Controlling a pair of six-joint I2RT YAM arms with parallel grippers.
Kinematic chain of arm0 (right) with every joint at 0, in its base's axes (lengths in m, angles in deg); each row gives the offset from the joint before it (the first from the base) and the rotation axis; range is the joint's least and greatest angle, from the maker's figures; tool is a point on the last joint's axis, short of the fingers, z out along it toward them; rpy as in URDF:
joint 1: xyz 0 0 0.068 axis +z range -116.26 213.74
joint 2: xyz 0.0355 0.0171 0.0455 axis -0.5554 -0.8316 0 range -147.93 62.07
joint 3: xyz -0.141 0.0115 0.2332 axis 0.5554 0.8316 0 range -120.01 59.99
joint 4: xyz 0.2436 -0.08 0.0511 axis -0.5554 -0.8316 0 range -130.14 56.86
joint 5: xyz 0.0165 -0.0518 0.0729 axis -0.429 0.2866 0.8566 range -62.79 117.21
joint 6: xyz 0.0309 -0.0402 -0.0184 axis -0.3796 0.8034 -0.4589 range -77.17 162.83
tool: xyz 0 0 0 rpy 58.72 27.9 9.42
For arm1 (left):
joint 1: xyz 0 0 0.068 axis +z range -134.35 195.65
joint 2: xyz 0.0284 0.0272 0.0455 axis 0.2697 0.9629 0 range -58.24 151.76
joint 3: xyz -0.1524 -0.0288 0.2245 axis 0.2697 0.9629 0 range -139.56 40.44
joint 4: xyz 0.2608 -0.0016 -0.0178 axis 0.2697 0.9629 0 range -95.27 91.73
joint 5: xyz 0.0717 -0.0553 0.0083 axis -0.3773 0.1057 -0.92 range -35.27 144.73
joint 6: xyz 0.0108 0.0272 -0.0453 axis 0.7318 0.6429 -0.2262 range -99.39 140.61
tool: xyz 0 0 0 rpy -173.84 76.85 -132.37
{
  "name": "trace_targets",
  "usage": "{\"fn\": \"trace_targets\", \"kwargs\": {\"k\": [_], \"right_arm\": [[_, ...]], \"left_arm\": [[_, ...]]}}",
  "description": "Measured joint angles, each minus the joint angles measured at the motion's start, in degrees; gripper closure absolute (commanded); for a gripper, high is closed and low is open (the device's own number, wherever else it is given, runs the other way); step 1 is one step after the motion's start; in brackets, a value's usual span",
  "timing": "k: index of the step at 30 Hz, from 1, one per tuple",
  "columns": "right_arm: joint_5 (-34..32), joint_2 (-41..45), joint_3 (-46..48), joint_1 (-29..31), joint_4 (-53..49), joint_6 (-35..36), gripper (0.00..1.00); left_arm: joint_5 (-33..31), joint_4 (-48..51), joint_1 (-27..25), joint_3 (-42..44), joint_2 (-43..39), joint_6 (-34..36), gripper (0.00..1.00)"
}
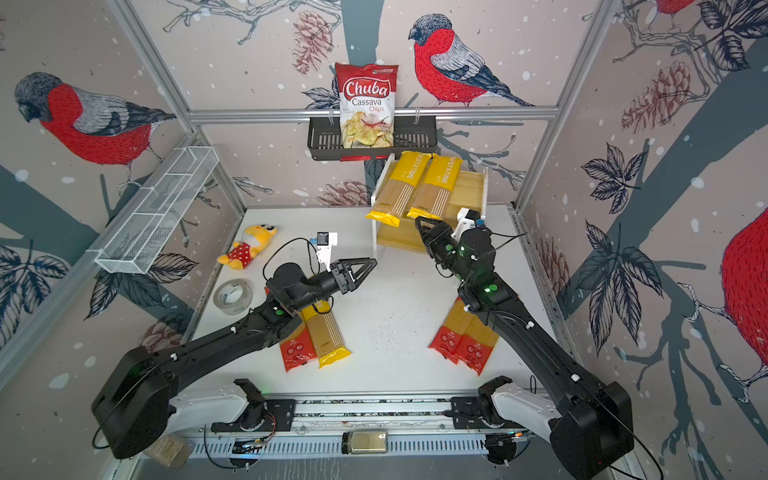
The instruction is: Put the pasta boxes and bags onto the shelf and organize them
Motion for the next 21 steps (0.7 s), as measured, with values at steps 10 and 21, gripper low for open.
{"fn": "trace_targets", "kwargs": {"k": [10,21], "right_arm": [[1.27,1.79,1.53,-1.22,1.66,-1.66,0.38],[0.04,-2.25,0.39,-2.38,5.07,-3.37,0.49]], "left_arm": [[-0.61,-0.04,-0.02,-0.02,0.7,0.81,0.3],[-0.96,-0.02,-0.11,0.79,-0.2,0.83,0.31]]}}
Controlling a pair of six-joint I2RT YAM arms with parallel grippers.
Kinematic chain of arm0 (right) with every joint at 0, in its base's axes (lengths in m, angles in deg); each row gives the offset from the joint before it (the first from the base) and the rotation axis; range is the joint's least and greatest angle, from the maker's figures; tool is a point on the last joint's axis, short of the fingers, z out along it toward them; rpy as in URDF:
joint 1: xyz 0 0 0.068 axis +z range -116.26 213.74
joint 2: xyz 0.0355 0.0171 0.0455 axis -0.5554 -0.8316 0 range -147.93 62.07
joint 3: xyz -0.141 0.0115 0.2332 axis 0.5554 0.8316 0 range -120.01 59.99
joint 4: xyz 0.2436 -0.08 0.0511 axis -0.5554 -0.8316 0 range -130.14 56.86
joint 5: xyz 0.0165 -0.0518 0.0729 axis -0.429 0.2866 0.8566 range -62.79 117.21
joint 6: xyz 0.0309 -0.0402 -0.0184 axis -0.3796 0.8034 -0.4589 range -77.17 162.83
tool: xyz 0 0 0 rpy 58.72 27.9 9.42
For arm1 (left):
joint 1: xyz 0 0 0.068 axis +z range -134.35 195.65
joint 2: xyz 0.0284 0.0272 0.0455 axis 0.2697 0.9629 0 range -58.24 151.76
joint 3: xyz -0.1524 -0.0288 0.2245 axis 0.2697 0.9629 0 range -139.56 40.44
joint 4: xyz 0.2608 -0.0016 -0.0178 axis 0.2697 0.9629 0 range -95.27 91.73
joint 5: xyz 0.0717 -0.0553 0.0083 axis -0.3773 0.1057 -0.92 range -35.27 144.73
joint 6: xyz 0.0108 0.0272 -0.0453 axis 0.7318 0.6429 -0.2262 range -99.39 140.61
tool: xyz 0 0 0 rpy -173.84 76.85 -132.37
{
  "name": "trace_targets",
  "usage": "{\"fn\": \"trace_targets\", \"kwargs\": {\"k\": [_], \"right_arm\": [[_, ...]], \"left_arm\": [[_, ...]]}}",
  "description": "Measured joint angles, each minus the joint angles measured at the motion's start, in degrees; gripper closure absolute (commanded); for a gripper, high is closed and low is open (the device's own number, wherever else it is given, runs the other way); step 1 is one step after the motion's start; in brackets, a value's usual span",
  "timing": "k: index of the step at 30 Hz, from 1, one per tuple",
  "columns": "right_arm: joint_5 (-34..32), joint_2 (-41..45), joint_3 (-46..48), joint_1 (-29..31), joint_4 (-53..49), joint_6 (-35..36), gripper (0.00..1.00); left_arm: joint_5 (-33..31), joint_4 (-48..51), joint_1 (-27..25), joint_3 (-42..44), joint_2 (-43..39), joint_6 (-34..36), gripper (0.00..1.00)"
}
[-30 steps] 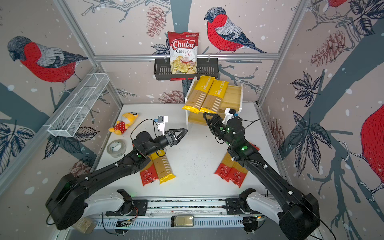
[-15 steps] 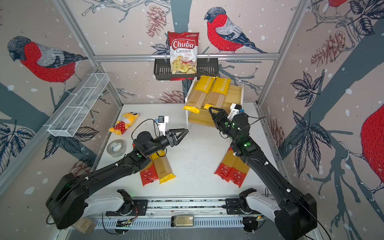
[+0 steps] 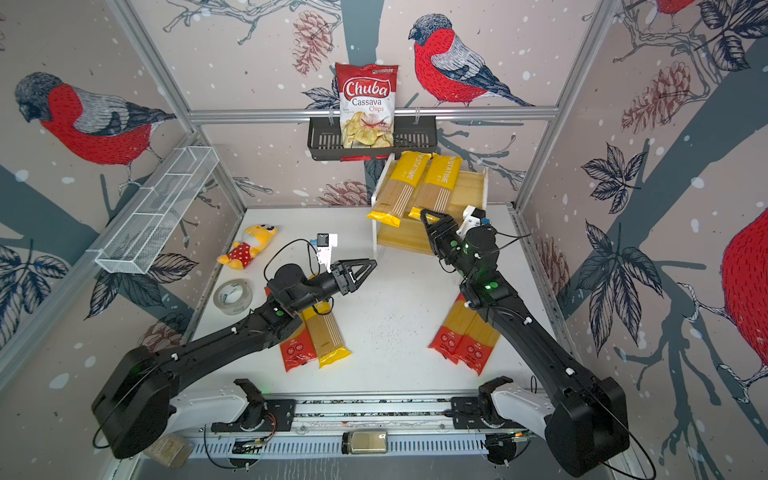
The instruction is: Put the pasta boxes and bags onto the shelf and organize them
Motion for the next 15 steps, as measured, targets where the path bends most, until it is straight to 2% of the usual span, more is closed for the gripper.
{"fn": "trace_targets", "kwargs": {"k": [5,8,15], "right_arm": [[1.42,-0.57,-0.31,-0.04,1.29,-0.09,0.71],[1.62,-0.2,0.22,-0.04,2.03,-0.15,0.81],[3.63,0.94,0.48,-0.07,0.92,0.96,0.94]], "left_arm": [[-0.13,0.11,0.0,0.42,-0.42,0.09,0.31],[-0.31,0.11,0.0,0.42,-0.55,0.31,0.3],[-0.48,0.48,0.0,0.42,-0.63,0.98,0.31]]}}
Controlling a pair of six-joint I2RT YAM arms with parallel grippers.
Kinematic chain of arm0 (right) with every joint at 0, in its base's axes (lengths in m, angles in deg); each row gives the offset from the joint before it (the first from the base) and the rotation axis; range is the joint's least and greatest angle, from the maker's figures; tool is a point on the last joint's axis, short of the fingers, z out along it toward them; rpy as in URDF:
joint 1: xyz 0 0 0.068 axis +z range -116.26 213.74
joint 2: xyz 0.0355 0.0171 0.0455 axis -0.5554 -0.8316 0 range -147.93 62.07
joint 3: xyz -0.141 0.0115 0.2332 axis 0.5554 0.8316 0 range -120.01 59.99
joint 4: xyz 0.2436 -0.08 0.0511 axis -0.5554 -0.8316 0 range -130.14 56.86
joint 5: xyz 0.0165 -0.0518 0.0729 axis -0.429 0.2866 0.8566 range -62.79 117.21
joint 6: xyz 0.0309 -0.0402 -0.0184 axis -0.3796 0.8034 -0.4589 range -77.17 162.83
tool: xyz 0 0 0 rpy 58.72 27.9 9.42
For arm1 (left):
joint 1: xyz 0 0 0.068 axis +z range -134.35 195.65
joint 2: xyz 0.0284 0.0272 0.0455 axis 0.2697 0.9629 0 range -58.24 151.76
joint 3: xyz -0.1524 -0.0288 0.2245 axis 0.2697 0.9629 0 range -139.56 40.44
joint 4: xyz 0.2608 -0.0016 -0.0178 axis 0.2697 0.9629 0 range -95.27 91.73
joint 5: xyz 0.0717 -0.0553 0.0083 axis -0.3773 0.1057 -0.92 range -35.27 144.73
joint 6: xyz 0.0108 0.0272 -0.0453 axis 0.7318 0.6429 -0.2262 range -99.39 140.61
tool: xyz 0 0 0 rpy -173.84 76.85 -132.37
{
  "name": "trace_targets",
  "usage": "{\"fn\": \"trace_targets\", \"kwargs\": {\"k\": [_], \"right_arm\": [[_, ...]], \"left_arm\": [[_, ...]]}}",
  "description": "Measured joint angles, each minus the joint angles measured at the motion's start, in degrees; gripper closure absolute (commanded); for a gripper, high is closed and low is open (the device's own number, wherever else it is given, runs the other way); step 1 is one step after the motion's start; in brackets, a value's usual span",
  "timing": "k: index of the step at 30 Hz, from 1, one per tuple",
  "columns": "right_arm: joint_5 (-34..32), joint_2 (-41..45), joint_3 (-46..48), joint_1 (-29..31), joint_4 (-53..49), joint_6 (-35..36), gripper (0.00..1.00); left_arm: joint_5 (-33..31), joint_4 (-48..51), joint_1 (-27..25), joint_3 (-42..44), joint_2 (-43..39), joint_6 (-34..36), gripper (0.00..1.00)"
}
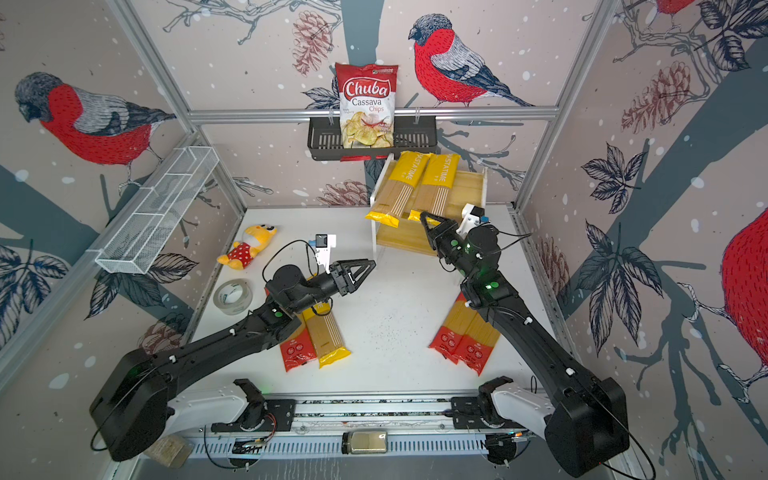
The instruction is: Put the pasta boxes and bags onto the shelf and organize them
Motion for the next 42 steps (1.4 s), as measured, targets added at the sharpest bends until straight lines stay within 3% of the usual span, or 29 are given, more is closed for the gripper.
{"fn": "trace_targets", "kwargs": {"k": [10,33,36,42], "right_arm": [[3.08,-1.27,-1.75,1.57,-1.66,3.8,0.99],[5.31,-1.33,-1.99,0.94,-2.73,7.93,1.0],[7.1,-1.73,-1.99,0.5,-2.25,7.8,0.97],[7.8,-1.7,-1.92,0.39,-1.99,6.8,0.76]], "left_arm": [[0.0,0.13,0.0,0.0,0.24,0.52,0.31],[-0.66,1.31,0.0,0.44,-0.35,0.66,0.31],[-0.68,1.31,0.0,0.48,-0.61,0.85,0.31],[-0.7,1.33,0.0,0.48,-0.59,0.94,0.31]]}}
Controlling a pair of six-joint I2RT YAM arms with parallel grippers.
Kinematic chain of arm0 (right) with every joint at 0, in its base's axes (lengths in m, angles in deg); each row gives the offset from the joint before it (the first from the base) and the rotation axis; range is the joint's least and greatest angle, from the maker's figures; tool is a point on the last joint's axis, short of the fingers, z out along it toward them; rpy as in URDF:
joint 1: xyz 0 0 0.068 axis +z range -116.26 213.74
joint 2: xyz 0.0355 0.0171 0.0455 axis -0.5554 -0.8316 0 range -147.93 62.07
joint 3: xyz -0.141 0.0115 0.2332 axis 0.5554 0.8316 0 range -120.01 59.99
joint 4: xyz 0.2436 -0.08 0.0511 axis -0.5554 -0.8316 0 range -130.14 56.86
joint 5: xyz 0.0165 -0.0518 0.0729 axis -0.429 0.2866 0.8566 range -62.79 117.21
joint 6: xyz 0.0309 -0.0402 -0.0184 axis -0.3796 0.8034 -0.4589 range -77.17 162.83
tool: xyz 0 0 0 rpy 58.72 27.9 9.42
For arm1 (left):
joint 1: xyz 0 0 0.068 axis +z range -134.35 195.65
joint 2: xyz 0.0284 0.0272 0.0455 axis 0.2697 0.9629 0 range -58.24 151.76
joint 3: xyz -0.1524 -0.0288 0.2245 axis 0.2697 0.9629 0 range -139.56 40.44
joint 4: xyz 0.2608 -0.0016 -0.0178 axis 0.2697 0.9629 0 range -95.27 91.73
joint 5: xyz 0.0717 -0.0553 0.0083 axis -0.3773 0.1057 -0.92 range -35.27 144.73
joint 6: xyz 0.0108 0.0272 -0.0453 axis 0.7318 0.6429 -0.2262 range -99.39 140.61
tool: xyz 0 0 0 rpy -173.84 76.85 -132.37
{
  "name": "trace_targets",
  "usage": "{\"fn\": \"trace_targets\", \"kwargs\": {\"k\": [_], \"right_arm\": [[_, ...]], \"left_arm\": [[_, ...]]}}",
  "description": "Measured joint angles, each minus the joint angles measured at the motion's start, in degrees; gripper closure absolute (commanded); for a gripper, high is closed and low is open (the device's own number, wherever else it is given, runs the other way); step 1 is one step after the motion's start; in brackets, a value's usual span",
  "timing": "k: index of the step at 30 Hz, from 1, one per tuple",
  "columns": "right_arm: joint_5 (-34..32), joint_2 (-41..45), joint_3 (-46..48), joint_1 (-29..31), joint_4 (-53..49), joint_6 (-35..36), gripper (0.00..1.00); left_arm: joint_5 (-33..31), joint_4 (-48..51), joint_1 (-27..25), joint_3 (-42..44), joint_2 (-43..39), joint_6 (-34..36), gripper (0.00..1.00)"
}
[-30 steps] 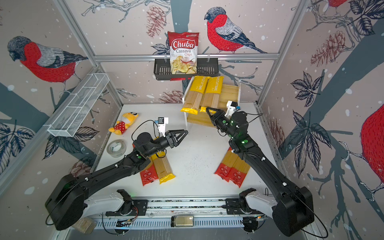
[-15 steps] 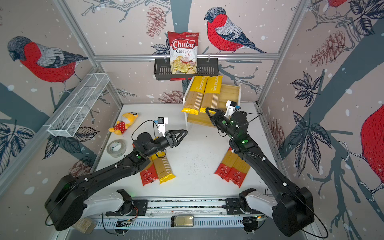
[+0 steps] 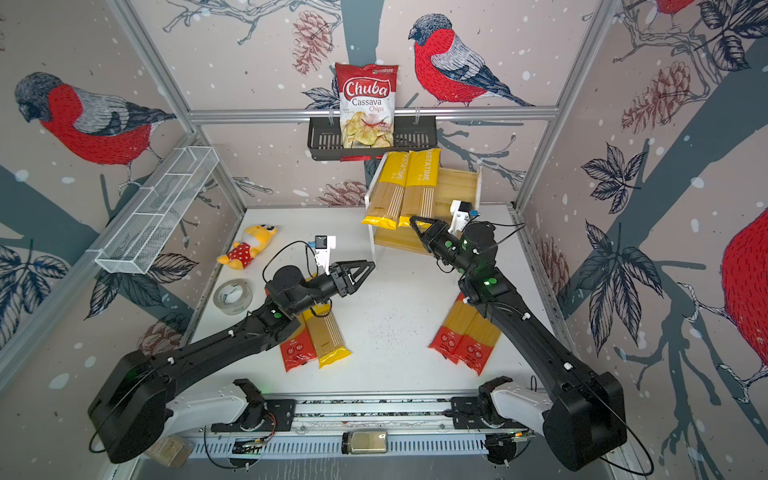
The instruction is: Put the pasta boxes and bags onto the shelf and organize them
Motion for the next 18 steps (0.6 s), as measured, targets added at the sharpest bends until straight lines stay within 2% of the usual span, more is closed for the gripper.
{"fn": "trace_targets", "kwargs": {"k": [10,18], "right_arm": [[0.07,2.36,0.55,-0.04,-2.8,0.26,0.46],[-0.33,7.23,4.28,1.14,-5.14,0.35,0.3]], "left_arm": [[-0.13,0.9,0.0,0.0,-0.48,0.09,0.31],[-0.37,3.32,0.0,-0.22,-2.14,1.66,0.3]]}}
